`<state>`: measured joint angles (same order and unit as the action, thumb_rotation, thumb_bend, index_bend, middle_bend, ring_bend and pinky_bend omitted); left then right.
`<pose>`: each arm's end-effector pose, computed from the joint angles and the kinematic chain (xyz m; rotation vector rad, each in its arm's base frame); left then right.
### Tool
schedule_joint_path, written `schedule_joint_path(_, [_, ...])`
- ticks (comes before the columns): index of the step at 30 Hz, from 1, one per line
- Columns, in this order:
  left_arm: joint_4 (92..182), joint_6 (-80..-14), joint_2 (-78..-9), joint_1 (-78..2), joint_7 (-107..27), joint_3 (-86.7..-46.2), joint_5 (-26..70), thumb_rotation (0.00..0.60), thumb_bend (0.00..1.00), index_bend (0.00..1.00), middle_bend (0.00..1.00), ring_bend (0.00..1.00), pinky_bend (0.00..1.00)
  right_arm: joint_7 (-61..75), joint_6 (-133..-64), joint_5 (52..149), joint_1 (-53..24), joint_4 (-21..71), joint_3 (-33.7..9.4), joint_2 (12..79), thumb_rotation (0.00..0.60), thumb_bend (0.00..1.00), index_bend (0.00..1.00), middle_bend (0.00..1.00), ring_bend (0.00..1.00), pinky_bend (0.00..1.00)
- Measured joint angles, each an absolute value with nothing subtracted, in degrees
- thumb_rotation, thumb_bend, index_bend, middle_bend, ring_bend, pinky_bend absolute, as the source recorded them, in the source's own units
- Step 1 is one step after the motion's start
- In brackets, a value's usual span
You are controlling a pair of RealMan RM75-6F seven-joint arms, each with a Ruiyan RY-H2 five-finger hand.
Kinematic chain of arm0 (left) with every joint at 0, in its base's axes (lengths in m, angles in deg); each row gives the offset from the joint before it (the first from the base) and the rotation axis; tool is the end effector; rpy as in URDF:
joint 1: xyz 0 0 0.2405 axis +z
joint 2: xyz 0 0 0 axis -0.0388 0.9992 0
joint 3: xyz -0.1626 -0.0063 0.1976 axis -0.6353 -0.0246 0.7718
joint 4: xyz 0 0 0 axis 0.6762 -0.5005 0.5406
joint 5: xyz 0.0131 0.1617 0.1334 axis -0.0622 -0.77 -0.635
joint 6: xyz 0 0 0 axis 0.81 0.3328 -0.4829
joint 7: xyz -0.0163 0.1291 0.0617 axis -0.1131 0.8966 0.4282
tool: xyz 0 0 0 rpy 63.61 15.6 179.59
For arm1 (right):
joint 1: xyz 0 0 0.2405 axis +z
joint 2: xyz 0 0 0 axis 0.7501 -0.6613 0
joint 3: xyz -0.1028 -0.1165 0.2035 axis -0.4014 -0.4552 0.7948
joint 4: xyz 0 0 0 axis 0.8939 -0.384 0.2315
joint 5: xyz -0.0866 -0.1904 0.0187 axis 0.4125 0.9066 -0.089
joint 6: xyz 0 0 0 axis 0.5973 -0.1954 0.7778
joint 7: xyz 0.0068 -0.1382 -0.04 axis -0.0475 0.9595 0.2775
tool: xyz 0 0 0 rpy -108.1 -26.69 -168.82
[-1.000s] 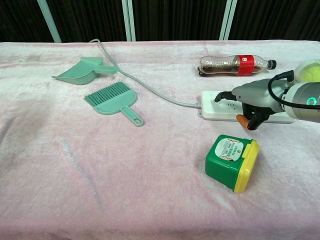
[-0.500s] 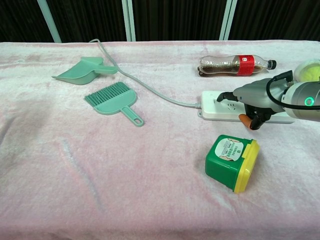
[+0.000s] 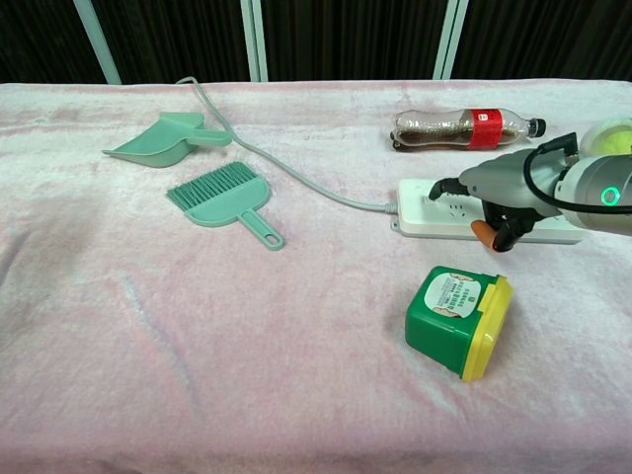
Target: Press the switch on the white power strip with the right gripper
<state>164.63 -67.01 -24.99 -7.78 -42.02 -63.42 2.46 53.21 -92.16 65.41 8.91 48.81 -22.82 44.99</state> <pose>-0.2898 0.1900 0.1528 -1.2547 -1.0527 -1.0178 -0.1469 -0.3314 -0.0138 1.9711 -0.9168 0.4015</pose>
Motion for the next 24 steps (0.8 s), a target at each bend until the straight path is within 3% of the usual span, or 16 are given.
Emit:
schedule_joint_path(3, [164.59,-67.01,-24.98,-7.76,-42.03,-63.38,2.45,0.600,0.27,0.19,0.08,0.03,0.00,51.23,-94.03,68.42,7.83,49.00,-22.07,44.96,0.600,0.59,0.18,0.82,0.97,1.00])
schedule_joint_path(6, [164.62,-67.04,-24.99,-7.76,-41.98,-63.36,2.41,0.600,0.27,0.19,0.08,0.03,0.00,48.76,-96.34,72.29,6.40,49.12,-21.32,44.84,0.600,0.51,0.16,0.62,0.83,0.93])
schedule_joint_path(8, [164.62,-67.13,-25.00,-7.72,-41.96,-63.36,2.38,0.600,0.27,0.19,0.08,0.03,0.00,46.51,-98.36,75.27,5.09,49.37,-20.66,44.51,0.600,0.42,0.16,0.52,0.74,0.84])
schedule_joint_path(13, [164.62,-67.40,-25.12,-7.62,-41.88,-63.33,2.21,0.600,0.27,0.19,0.08,0.03,0.00,40.99,-104.48,82.46,1.20,52.17,-19.17,41.14,0.600,0.22,0.13,0.28,0.48,0.50])
schedule_joint_path(17, [164.68,-67.50,-25.19,-7.57,-41.83,-63.28,2.11,0.600,0.27,0.19,0.08,0.03,0.00,37.60,-108.26,87.15,-2.15,56.87,-18.96,35.77,0.600,0.14,0.12,0.19,0.35,0.32])
schedule_joint_path(24, [164.92,-68.16,-25.43,-7.41,-41.77,-63.20,1.43,0.600,0.27,0.19,0.07,0.03,0.00,30.44,-117.11,101.04,-12.54,63.86,-23.81,24.42,0.600,0.08,0.11,0.13,0.29,0.24])
